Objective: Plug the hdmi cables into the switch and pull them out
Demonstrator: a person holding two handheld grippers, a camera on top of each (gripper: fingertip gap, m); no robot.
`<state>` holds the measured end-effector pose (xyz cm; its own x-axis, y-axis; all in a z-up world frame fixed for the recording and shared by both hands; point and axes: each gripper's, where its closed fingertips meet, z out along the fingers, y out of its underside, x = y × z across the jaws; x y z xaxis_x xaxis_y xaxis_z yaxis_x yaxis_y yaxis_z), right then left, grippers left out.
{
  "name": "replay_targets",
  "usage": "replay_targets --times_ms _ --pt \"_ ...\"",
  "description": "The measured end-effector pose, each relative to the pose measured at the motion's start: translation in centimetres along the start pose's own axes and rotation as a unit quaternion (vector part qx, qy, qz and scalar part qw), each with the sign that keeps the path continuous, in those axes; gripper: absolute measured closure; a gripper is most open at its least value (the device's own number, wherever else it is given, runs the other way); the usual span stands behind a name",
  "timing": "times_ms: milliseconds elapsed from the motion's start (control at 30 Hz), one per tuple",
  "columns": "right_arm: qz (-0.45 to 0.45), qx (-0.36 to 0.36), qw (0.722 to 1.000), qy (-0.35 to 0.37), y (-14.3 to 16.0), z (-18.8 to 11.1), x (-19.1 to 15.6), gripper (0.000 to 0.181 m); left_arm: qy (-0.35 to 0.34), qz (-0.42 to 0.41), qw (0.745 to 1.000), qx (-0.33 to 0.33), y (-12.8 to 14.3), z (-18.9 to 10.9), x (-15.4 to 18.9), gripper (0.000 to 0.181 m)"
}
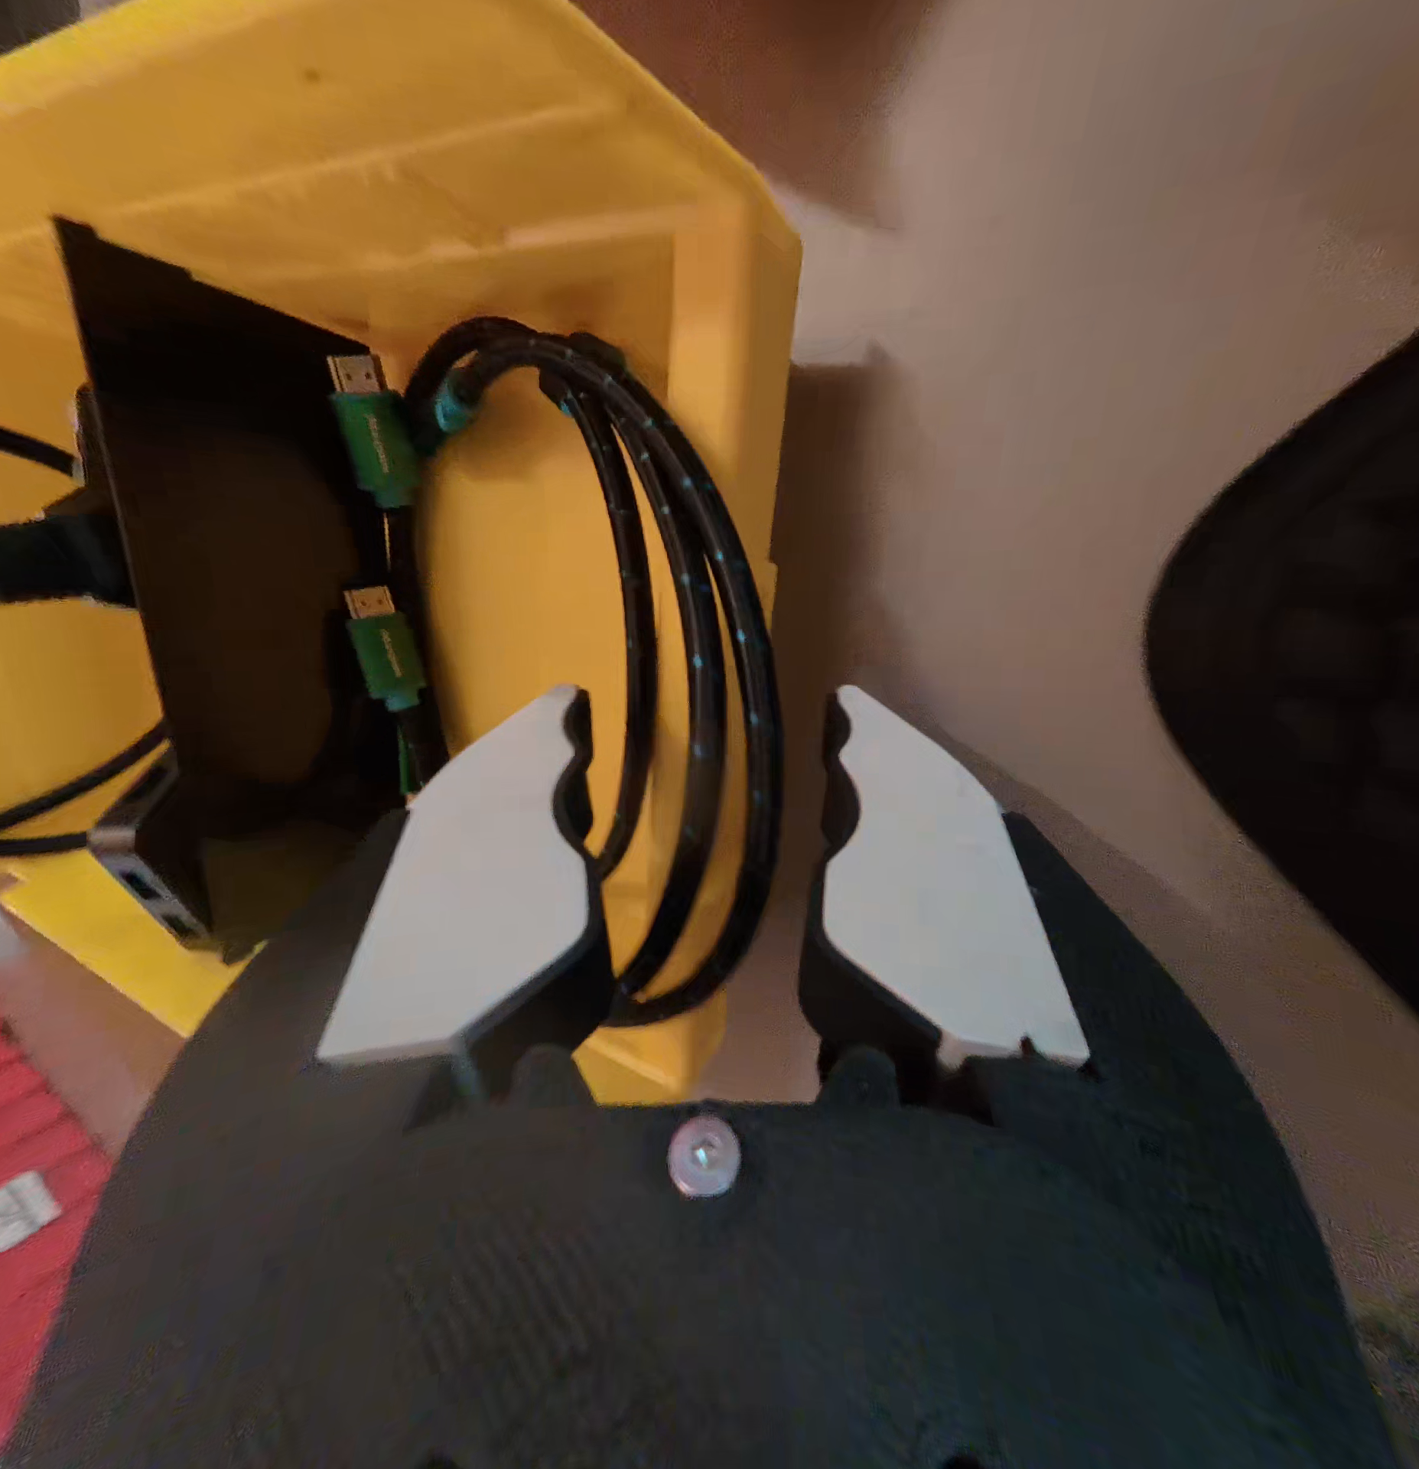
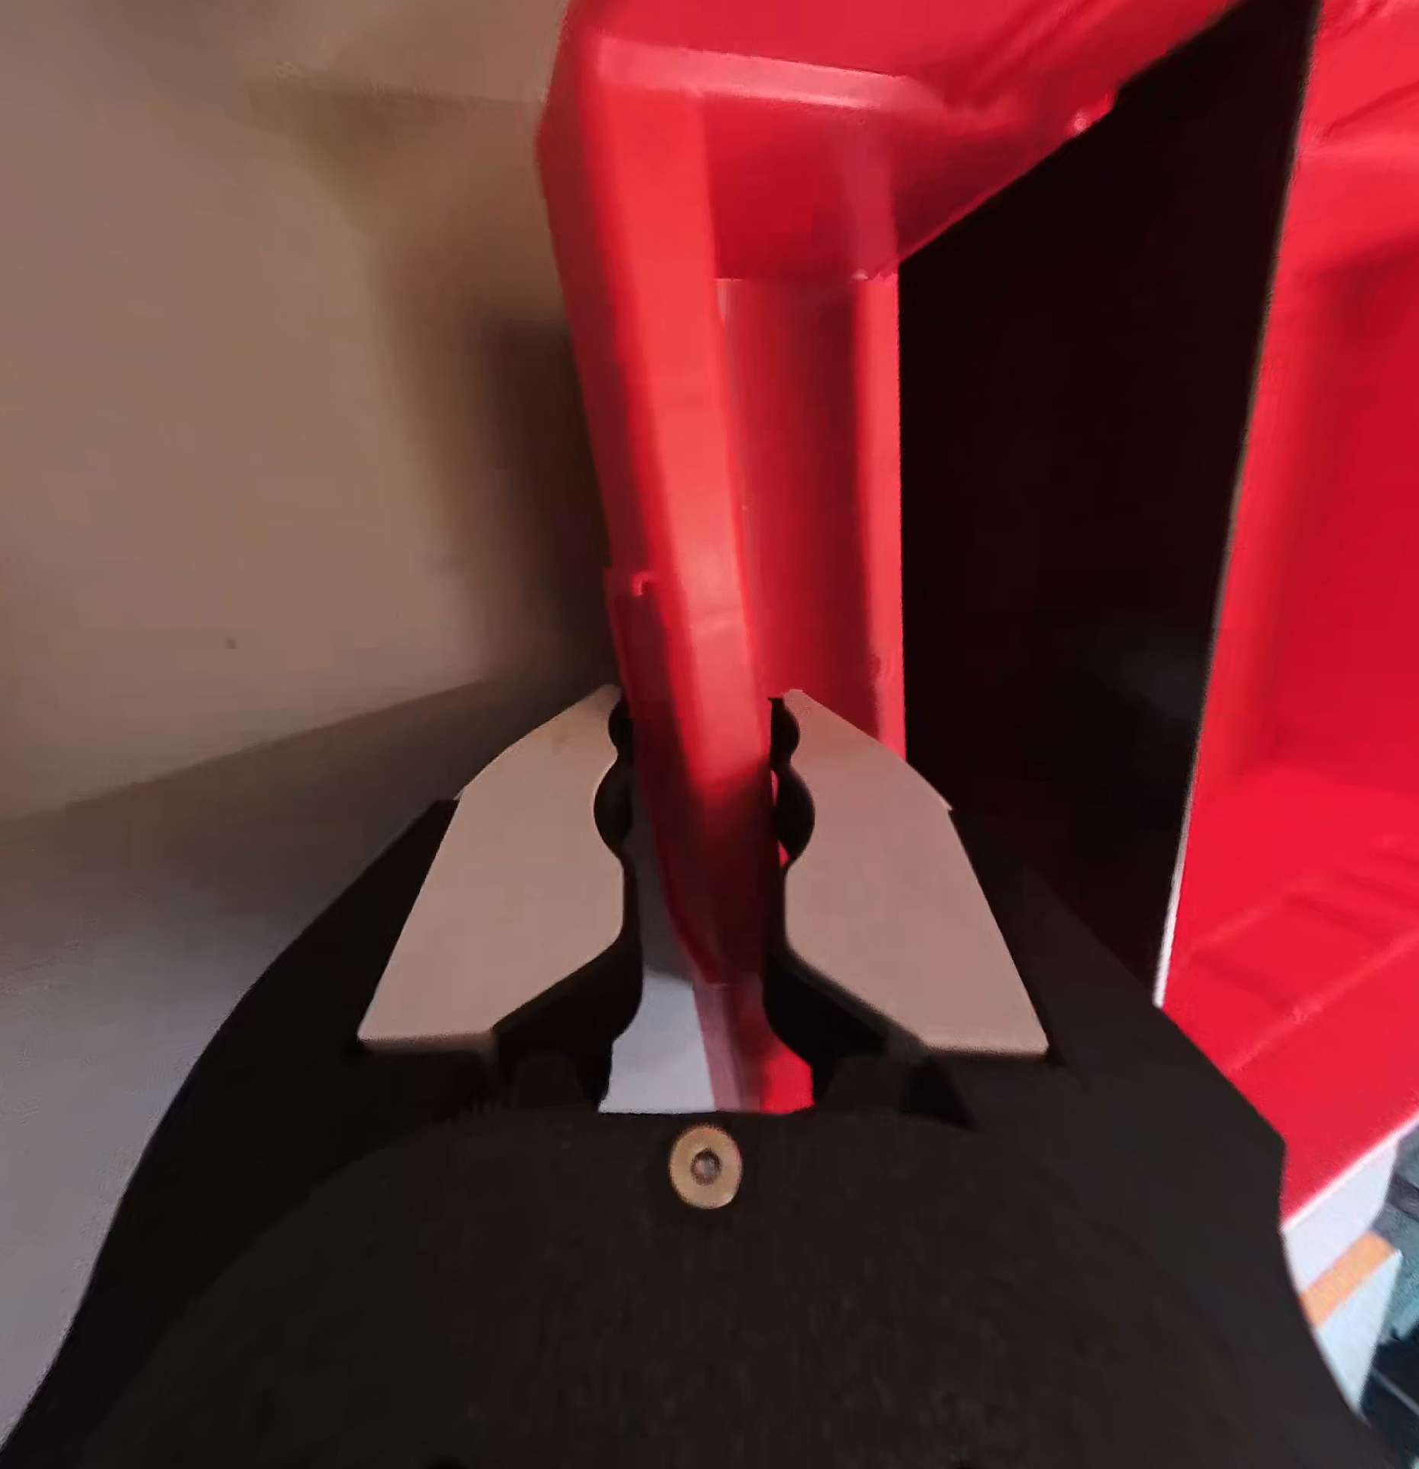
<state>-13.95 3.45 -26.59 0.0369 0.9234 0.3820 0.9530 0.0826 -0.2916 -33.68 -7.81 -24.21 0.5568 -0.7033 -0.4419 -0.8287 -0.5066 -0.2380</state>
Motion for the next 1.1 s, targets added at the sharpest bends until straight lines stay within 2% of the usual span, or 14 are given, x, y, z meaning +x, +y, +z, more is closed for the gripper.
replay_targets --times_ms 33,100,333,500,667,833,1100 --pt "-0.002 0.005 1.000 0.007 0.7 -0.4 0.0 0.148 -0.009 0.016 1.000 -0.010 0.0 0.7 -0.4 0.136" --pt "-0.005 0.003 1.000 0.026 2.6 -1.5 0.0 0.147 -0.001 0.030 0.999 -0.013 -0.5 1.6 -0.4 0.145" --pt "0.018 -0.020 0.997 0.068 11.7 -4.9 -0.4 0.150 -0.009 -0.017 0.999 0.035 -3.1 2.4 -0.6 0.145" --pt "0.052 -0.056 0.993 0.091 18.1 -5.9 1.6 0.149 -0.014 -0.044 0.997 0.055 -4.5 3.0 -1.1 0.146" --pt "0.074 -0.073 0.989 0.108 22.7 -5.8 4.7 0.149 -0.039 -0.046 0.997 0.053 -5.2 3.8 -2.5 0.145" --pt "0.086 -0.090 0.985 0.122 25.9 -5.5 7.9 0.148 -0.046 -0.054 0.996 0.052 -5.3 4.6 -4.1 0.145" --pt "0.145 -0.078 0.979 0.118 26.8 -4.5 10.9 0.143 -0.046 -0.078 0.995 0.053 -4.1 5.8 -7.1 0.146"
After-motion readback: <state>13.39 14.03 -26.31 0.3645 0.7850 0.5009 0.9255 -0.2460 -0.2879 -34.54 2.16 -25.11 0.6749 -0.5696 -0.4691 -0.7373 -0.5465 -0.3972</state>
